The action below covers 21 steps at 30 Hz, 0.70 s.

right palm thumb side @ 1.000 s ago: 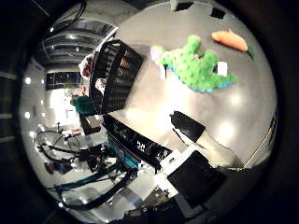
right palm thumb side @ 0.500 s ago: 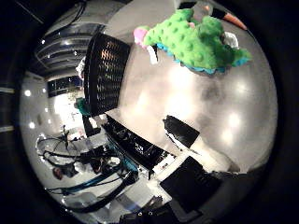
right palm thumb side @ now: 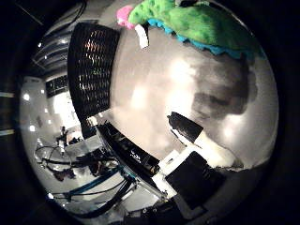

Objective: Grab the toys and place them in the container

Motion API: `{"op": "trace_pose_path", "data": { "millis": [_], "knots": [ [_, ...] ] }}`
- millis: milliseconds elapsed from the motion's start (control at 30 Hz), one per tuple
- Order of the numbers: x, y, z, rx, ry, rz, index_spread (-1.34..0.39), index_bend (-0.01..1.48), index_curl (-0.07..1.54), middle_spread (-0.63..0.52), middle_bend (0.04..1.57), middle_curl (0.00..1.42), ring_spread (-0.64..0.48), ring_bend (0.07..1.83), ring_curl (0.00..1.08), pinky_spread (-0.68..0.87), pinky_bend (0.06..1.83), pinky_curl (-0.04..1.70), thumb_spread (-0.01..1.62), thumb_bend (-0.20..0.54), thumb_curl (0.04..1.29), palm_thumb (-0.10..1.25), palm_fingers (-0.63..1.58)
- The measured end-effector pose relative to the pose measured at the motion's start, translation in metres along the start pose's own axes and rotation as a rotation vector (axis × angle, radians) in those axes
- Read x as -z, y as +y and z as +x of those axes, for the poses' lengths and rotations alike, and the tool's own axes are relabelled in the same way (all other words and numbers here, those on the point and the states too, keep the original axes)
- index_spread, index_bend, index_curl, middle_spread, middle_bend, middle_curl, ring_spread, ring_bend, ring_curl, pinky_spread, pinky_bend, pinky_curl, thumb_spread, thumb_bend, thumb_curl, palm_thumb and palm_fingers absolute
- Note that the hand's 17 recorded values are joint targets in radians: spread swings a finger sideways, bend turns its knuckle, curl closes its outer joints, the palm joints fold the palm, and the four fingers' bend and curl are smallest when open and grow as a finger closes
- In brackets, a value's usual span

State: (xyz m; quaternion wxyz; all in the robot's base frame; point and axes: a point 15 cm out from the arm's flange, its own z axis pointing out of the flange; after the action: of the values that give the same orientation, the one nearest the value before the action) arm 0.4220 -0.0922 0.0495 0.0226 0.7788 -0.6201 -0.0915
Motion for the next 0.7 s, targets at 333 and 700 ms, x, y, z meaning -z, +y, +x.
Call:
{"op": "trace_pose_path", "data": {
  "millis": [333,700],
  "knots": [
    [0.049,-0.037,0.041,-0.033,0.125,0.245,-0.45,0.55,0.39,-0.26,0.86,0.62,-0.27,1.07,0.52,-0.33,1.05,0.55,0.91,-0.006,0.41,1.00,1.25],
    [0.078,-0.010,0.074,-0.073,0.168,0.308,-0.39,1.05,0.76,-0.23,1.22,0.85,-0.27,1.34,0.71,-0.23,1.33,0.84,0.81,-0.016,0.53,1.09,1.02]
  ]
}}
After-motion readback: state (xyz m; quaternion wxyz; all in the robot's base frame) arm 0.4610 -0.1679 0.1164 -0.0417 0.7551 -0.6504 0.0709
